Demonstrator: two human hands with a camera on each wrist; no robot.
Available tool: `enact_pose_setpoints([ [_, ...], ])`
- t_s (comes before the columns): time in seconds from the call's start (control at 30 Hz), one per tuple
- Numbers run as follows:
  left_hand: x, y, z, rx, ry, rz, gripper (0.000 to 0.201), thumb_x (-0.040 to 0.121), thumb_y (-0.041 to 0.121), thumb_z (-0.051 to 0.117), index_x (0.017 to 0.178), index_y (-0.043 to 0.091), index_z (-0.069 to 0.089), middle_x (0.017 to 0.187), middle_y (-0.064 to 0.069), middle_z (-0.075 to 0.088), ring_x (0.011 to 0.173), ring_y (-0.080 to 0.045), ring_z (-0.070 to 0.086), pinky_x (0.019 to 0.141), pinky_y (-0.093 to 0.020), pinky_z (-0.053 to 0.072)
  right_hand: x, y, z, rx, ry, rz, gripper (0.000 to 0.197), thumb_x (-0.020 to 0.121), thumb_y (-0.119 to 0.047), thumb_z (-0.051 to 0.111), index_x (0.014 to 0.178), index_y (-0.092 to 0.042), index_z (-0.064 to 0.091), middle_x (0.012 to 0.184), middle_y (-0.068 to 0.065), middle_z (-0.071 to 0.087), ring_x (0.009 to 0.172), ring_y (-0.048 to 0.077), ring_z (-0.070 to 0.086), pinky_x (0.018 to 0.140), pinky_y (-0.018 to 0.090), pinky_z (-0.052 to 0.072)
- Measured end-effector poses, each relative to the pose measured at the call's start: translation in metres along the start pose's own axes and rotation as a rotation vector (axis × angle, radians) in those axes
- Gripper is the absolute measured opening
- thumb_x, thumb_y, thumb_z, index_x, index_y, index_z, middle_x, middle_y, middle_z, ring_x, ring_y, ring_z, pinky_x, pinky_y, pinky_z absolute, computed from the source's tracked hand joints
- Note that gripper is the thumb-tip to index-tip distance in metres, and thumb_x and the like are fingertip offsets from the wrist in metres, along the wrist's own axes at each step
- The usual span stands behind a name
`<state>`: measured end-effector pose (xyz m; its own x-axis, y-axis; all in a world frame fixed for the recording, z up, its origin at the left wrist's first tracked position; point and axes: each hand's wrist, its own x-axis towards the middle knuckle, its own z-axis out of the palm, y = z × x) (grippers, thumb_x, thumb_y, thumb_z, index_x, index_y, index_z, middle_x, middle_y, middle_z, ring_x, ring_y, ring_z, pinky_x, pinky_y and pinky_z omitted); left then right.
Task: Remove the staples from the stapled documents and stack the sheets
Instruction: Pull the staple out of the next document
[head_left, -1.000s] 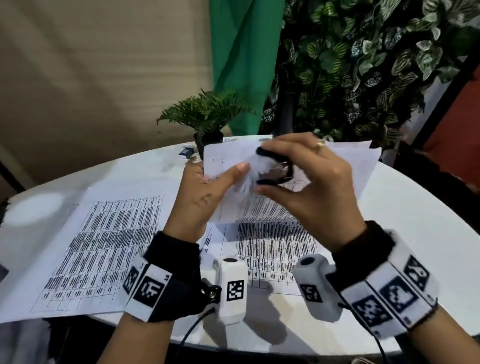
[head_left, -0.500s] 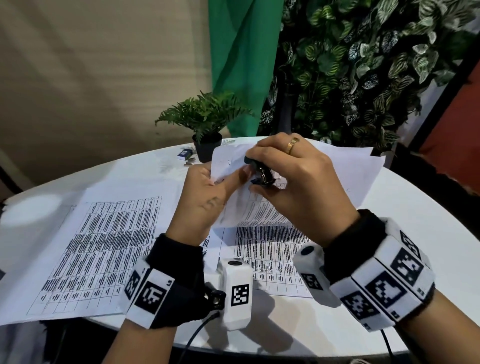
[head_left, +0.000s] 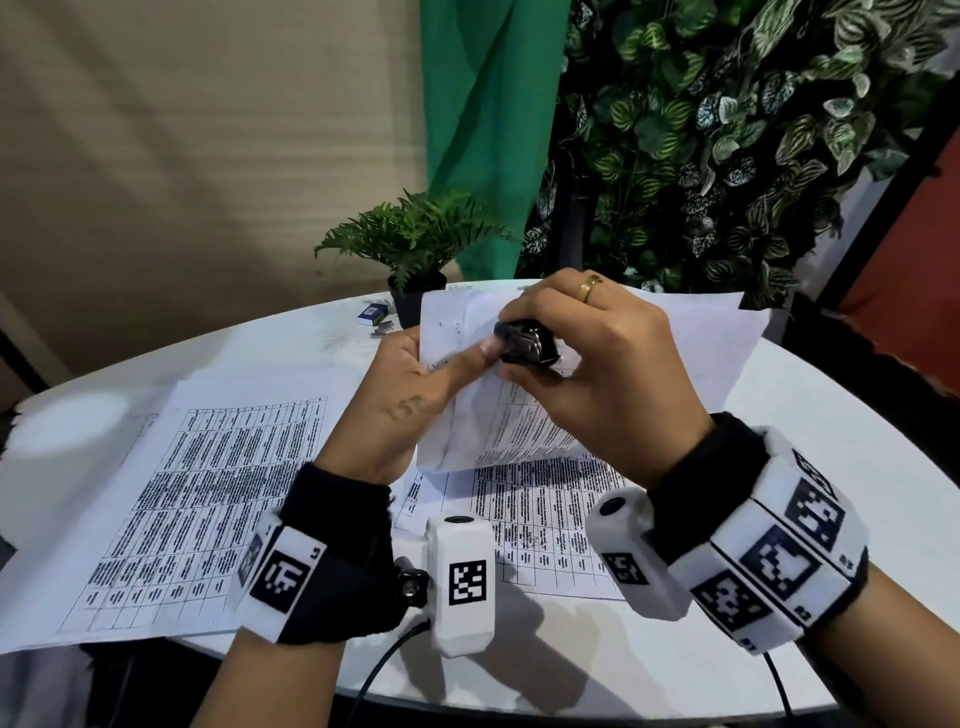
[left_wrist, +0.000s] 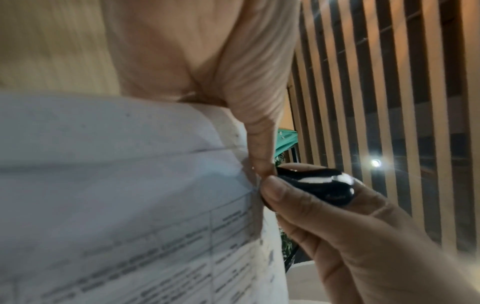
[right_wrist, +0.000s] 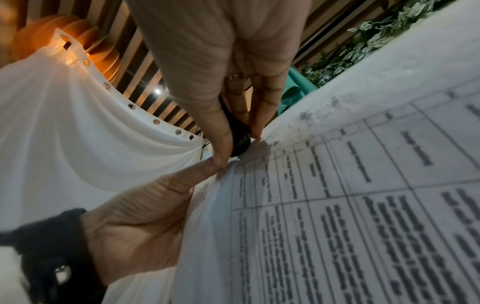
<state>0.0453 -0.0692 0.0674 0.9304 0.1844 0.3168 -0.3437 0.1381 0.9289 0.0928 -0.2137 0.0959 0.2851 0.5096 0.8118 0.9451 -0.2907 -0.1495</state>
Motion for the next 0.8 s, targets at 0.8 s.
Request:
enact_pose_setpoints([
  [0.8,-0.002,-0.004,0.011,0.204,0.296,0.102,0.017,0.087,0.013,0.063,0.073,0.02,0.067,0.066,0.01,0.07,0.065,-0.007,0.065,0.065,-0.022,0.052,-0.011,-0.004,-0.013,0.187,0.108,0.293,0.029,0.071,-0.028,0.079,0.084,-0.006,0.068,0.08,0.004,0.064,0.072,0.018,0.063,0.06,0.038,0.054],
])
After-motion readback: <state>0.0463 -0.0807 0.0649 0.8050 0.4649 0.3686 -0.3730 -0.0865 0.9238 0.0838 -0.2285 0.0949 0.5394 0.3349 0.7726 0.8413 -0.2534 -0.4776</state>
